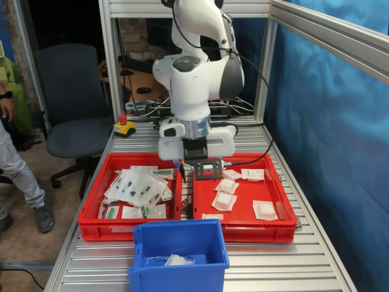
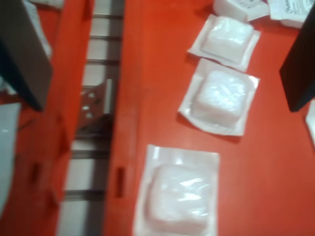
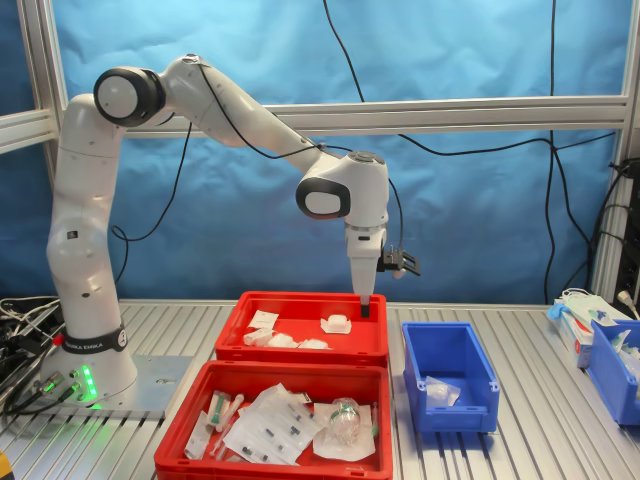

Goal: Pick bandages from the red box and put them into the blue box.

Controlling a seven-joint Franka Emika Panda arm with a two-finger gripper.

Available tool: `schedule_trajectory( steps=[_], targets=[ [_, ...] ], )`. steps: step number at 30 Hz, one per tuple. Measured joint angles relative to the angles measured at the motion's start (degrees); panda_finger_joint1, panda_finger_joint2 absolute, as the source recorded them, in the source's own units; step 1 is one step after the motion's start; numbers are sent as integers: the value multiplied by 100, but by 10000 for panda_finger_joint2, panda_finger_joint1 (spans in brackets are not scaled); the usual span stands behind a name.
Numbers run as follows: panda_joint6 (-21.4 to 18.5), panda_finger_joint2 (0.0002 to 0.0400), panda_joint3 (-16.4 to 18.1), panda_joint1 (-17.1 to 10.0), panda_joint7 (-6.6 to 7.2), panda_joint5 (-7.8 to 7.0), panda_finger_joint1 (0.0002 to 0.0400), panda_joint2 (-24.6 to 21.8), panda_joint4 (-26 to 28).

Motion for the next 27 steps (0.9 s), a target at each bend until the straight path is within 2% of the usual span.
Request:
schedule_trajectory(
  steps=[7,11,12,13,19,27],
  targets=[
    [0,400,781,-416,0,0,400,1,0],
    [0,400,1368,-800,0,0,400,1,0],
    [0,400,1368,-800,0,0,400,1,0],
    [0,400,1542,-932,0,0,400,1,0],
    [1,400,2051,-1367,0,0,400,1,0],
    [1,400,2573,-1905,0,-16,400,1,0]
  ],
)
